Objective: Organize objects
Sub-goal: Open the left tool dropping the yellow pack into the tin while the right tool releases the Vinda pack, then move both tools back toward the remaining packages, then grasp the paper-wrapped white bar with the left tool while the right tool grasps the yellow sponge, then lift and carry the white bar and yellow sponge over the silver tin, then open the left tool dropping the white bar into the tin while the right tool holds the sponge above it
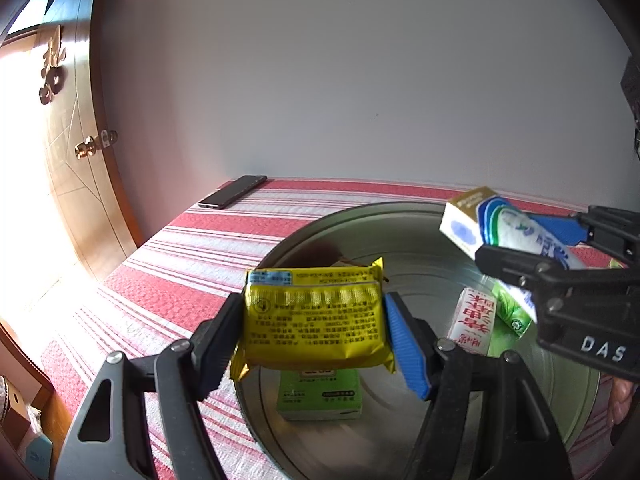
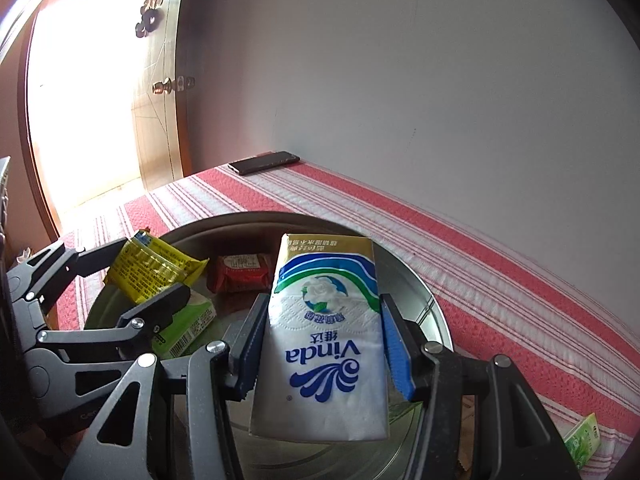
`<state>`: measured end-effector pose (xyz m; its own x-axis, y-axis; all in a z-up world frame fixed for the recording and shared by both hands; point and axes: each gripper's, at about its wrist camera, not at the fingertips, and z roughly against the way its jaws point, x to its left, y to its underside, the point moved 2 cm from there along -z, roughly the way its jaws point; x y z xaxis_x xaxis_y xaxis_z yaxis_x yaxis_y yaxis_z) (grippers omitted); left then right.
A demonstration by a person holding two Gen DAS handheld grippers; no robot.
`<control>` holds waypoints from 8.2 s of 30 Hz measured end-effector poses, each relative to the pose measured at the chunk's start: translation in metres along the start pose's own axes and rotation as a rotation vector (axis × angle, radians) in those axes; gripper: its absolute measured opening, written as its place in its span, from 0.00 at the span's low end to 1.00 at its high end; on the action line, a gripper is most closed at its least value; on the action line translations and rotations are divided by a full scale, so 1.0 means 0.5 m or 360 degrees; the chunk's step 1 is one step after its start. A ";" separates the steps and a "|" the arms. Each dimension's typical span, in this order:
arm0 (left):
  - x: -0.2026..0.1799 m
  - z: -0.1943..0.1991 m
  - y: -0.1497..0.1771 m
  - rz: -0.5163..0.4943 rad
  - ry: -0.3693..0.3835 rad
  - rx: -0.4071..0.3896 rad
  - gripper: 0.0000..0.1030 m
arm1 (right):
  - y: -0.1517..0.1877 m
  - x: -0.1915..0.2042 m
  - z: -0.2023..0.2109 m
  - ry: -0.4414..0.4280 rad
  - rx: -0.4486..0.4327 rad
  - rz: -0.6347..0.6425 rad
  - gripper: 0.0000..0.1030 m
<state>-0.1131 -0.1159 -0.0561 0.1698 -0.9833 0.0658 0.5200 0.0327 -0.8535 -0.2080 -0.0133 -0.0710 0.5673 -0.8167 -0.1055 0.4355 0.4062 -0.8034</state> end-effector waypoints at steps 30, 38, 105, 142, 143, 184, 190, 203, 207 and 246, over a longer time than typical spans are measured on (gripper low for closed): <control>-0.016 0.056 0.001 0.0014 -0.0050 -0.0123 1.00 | 0.055 -0.070 0.111 0.0044 -0.0178 -0.0211 0.71; -0.090 0.104 0.010 -0.0028 0.0056 -0.0192 1.00 | 0.139 -0.175 0.216 0.0237 -0.0262 -0.0353 0.77; -0.460 0.094 0.013 -0.0294 0.0449 -0.0070 0.34 | 0.303 -0.362 0.185 0.0534 0.0197 -0.0736 0.77; -0.425 0.118 0.011 -0.0199 0.0474 -0.0169 0.34 | 0.278 -0.334 0.256 0.0528 -0.0191 -0.0670 0.60; -0.425 0.119 0.011 -0.0197 0.0476 -0.0174 0.34 | 0.277 -0.333 0.257 0.0532 -0.0201 -0.0669 0.60; -0.404 0.158 0.012 -0.0119 0.0470 -0.0347 0.34 | 0.276 -0.290 0.330 0.0682 -0.0521 -0.0528 0.60; -0.397 0.165 0.014 -0.0103 0.0443 -0.0361 0.34 | 0.274 -0.281 0.335 0.0679 -0.0548 -0.0497 0.60; -0.272 0.181 -0.004 -0.0017 0.0285 -0.0336 0.34 | 0.221 -0.256 0.335 0.0578 -0.0573 -0.0402 0.60; -0.229 0.181 -0.010 0.0016 0.0203 -0.0329 0.34 | 0.192 -0.238 0.327 0.0520 -0.0582 -0.0370 0.60; -0.052 0.067 0.007 0.0168 -0.0017 -0.0031 0.34 | 0.009 -0.034 0.053 0.0033 -0.0278 -0.0079 0.60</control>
<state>-0.0876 -0.0843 -0.0432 0.2315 -0.9726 -0.0196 0.4824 0.1323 -0.8659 -0.1972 0.0131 -0.0574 0.5326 -0.8431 -0.0738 0.3334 0.2891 -0.8974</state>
